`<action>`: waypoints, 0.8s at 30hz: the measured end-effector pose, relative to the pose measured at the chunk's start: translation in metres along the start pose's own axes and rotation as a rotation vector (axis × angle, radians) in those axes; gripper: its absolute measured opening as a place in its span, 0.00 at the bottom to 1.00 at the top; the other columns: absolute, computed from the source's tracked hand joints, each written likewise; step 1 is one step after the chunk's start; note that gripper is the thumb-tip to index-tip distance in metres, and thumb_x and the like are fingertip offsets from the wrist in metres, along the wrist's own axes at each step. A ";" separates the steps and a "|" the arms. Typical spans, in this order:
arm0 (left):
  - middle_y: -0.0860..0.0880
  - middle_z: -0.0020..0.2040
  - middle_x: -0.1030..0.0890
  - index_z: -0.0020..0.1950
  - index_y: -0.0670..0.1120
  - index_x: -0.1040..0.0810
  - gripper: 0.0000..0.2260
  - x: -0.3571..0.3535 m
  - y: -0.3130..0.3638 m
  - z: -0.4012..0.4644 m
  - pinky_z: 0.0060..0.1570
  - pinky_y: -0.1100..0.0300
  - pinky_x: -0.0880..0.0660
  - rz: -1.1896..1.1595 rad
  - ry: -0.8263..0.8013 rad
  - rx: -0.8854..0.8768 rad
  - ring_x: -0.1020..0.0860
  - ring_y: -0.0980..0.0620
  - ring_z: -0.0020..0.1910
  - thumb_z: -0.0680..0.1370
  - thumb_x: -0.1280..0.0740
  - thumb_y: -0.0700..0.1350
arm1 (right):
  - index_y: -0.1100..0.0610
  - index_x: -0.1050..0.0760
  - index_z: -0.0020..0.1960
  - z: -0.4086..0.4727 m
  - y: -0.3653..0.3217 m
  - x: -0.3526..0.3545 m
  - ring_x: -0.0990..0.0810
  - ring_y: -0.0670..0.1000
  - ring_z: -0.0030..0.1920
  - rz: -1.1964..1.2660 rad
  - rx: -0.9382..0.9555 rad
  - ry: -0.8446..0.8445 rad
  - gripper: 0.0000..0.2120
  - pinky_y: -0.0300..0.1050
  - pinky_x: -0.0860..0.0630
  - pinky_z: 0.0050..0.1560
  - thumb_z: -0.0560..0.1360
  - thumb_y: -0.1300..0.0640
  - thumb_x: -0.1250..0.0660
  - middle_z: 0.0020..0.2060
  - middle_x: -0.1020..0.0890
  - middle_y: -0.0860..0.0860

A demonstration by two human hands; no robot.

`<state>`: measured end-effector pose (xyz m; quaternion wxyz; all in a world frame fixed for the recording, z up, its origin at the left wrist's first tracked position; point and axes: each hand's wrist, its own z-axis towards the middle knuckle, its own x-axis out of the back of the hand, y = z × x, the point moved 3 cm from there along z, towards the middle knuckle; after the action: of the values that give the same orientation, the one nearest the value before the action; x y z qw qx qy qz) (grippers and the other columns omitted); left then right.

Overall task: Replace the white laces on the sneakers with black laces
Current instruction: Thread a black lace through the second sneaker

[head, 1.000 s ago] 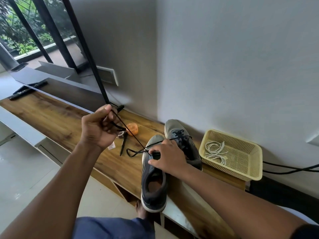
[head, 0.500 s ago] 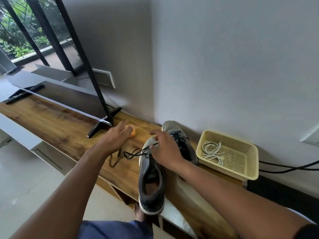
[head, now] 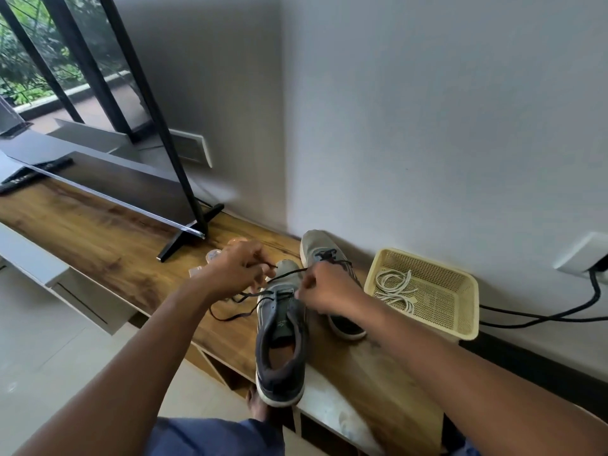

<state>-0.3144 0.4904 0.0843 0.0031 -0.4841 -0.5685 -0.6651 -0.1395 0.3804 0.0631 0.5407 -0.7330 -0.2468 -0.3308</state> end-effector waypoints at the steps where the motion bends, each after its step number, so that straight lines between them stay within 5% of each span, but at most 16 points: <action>1: 0.49 0.41 0.13 0.49 0.46 0.18 0.05 -0.004 0.002 -0.001 0.34 0.63 0.19 0.021 -0.016 -0.006 0.13 0.49 0.39 0.82 0.30 0.37 | 0.59 0.17 0.46 -0.003 -0.002 -0.006 0.15 0.51 0.39 0.008 0.004 -0.030 0.11 0.48 0.19 0.42 0.73 0.51 0.27 0.38 0.15 0.53; 4: 0.50 0.40 0.14 0.46 0.50 0.14 0.05 -0.017 0.007 -0.002 0.33 0.67 0.22 0.087 -0.078 -0.009 0.15 0.56 0.35 0.80 0.27 0.40 | 0.61 0.19 0.53 -0.009 -0.003 -0.025 0.17 0.53 0.44 -0.087 0.033 -0.076 0.24 0.53 0.20 0.45 0.69 0.42 0.25 0.43 0.16 0.55; 10: 0.49 0.38 0.13 0.46 0.47 0.14 0.04 -0.031 0.000 -0.004 0.34 0.67 0.23 0.102 -0.196 0.114 0.17 0.56 0.34 0.79 0.26 0.40 | 0.54 0.26 0.37 -0.013 0.005 -0.047 0.21 0.49 0.34 -0.110 0.083 0.087 0.09 0.41 0.28 0.30 0.67 0.52 0.28 0.31 0.21 0.48; 15: 0.46 0.41 0.13 0.48 0.46 0.14 0.02 -0.031 -0.009 -0.006 0.35 0.66 0.22 0.142 -0.223 0.143 0.16 0.55 0.34 0.79 0.26 0.41 | 0.54 0.23 0.41 -0.018 0.012 -0.051 0.20 0.46 0.37 0.013 0.084 0.150 0.08 0.46 0.19 0.40 0.69 0.51 0.26 0.33 0.19 0.47; 24: 0.51 0.37 0.14 0.42 0.46 0.14 0.04 -0.046 -0.005 -0.005 0.38 0.63 0.18 0.276 -0.192 0.120 0.16 0.58 0.34 0.77 0.26 0.41 | 0.58 0.18 0.51 -0.018 0.018 -0.053 0.16 0.50 0.47 0.064 0.070 0.190 0.08 0.48 0.17 0.49 0.76 0.55 0.28 0.43 0.15 0.51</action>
<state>-0.2962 0.4633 0.0517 0.0688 -0.6178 -0.5331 -0.5740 -0.1651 0.3577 0.0156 0.5972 -0.6866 -0.1823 -0.3725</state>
